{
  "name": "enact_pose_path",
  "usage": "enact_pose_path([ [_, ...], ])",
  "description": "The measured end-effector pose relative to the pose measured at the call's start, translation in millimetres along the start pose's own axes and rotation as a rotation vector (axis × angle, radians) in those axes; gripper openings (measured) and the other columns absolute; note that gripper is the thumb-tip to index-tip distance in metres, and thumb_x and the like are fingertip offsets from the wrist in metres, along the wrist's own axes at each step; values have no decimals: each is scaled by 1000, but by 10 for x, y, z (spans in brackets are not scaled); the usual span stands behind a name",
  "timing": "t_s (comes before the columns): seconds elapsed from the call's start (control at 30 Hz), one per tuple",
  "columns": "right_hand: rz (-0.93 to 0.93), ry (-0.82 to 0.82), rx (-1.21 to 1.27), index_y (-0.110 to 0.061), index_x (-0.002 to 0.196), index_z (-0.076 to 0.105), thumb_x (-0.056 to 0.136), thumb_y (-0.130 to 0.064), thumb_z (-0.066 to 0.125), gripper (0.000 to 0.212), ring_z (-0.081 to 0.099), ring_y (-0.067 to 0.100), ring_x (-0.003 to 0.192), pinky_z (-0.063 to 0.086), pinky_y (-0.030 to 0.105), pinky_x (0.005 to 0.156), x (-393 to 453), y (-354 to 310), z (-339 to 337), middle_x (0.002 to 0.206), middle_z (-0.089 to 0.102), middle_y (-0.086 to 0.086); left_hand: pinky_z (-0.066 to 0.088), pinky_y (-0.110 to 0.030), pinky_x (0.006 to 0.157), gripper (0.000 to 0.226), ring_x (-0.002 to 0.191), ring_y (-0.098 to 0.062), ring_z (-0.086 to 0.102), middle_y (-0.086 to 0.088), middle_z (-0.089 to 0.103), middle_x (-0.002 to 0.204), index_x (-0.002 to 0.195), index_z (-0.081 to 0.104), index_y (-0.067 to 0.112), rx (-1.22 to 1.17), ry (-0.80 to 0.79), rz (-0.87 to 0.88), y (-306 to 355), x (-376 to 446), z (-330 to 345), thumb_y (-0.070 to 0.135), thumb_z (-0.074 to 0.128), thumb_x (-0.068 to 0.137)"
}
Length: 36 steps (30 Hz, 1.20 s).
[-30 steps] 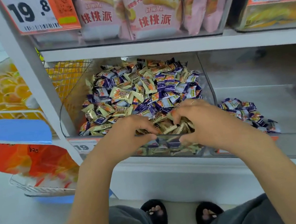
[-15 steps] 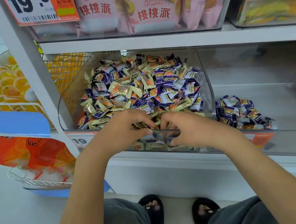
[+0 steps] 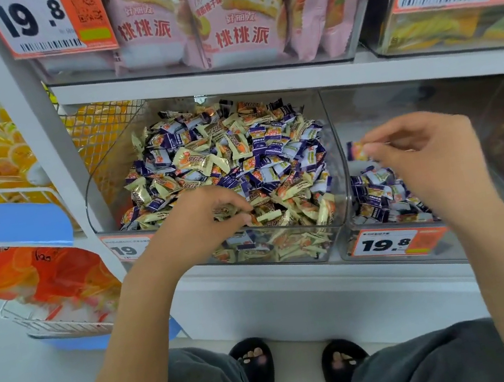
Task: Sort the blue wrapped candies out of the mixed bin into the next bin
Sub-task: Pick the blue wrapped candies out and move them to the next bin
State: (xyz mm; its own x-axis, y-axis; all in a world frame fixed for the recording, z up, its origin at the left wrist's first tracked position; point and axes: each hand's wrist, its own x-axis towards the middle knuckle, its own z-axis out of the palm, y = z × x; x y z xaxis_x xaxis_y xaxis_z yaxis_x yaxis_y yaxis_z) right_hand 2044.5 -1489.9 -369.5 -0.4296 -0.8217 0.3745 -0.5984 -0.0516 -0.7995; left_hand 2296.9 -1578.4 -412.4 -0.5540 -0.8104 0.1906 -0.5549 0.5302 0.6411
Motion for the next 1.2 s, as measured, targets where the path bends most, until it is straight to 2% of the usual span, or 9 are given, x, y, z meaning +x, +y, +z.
enact_pose_path([
  [0.13, 52, -35, -207, -24, 80, 67, 82, -8, 69, 16, 63, 2, 74, 50, 15, 79, 2, 232, -79, 77, 66, -9, 44, -19, 84, 11, 88, -5, 59, 8, 67, 93, 93, 73, 21, 80, 89, 2, 64, 40, 48, 18, 65, 86],
  [0.23, -132, 28, -207, -26, 83, 68, 84, -12, 67, 14, 58, -5, 72, 39, 1, 70, -90, 26, 89, 76, 63, -20, 39, -7, 74, 11, 81, -2, 57, 8, 66, 89, 92, 72, 20, 99, 120, -45, 32, 51, 39, 14, 66, 86],
  [0.33, -243, -170, -170, -23, 97, 69, 85, -14, 67, 15, 55, -8, 73, 41, 3, 68, -107, -161, 409, 83, 57, -27, 48, -19, 81, 18, 85, -7, 61, 4, 70, 97, 100, 71, 19, 148, 129, -90, -27, 61, 29, 17, 71, 82],
  [0.57, -220, -425, -612, -23, 147, 23, 76, -51, 70, 90, 22, 38, 137, 31, 50, 108, 534, -93, 1199, 154, 22, 5, 52, -32, 84, 25, 95, -13, 62, 2, 69, 105, 108, 68, 19, 210, 149, -102, 27, 106, 105, 21, 68, 82],
  [0.77, -351, -327, -587, -16, 139, 37, 89, -31, 62, 58, 41, 38, 123, 44, 43, 94, 522, 137, 1503, 141, 37, 15, 52, -36, 83, 40, 94, -14, 61, 6, 66, 104, 119, 60, 26, 201, 133, -95, 22, 204, 96, 35, 69, 81],
  [0.9, -338, -265, -309, -14, 111, 59, 93, -23, 57, 21, 58, 23, 80, 48, 28, 70, 516, 74, 1392, 102, 61, 10, 53, -39, 81, 39, 94, -15, 61, 9, 63, 100, 119, 59, 27, 175, 156, -108, 19, 226, 94, 35, 68, 82],
  [1.0, -183, -285, -87, -15, 94, 65, 93, -21, 57, 10, 49, 6, 63, 41, 14, 61, 500, -33, 1223, 82, 60, -3, 54, -39, 77, 33, 87, -15, 61, 11, 60, 93, 114, 61, 24, 140, 195, -111, 34, 219, 100, 33, 67, 84],
  [1.1, 59, -261, 177, -23, 83, 63, 93, -25, 57, 12, 51, 10, 63, 52, 32, 67, 456, -152, 990, 76, 60, -2, 54, -37, 75, 31, 83, -15, 61, 7, 63, 95, 113, 62, 24, 136, 199, -111, 62, 212, 104, 34, 66, 84],
  [1.2, 231, -208, 317, -9, 89, 62, 92, -30, 58, 22, 49, 15, 61, 47, 19, 43, 393, -166, 710, 78, 49, 9, 51, -30, 72, 36, 80, -13, 56, 3, 62, 104, 115, 60, 22, 173, 194, -92, 65, 240, 134, 33, 69, 82],
])
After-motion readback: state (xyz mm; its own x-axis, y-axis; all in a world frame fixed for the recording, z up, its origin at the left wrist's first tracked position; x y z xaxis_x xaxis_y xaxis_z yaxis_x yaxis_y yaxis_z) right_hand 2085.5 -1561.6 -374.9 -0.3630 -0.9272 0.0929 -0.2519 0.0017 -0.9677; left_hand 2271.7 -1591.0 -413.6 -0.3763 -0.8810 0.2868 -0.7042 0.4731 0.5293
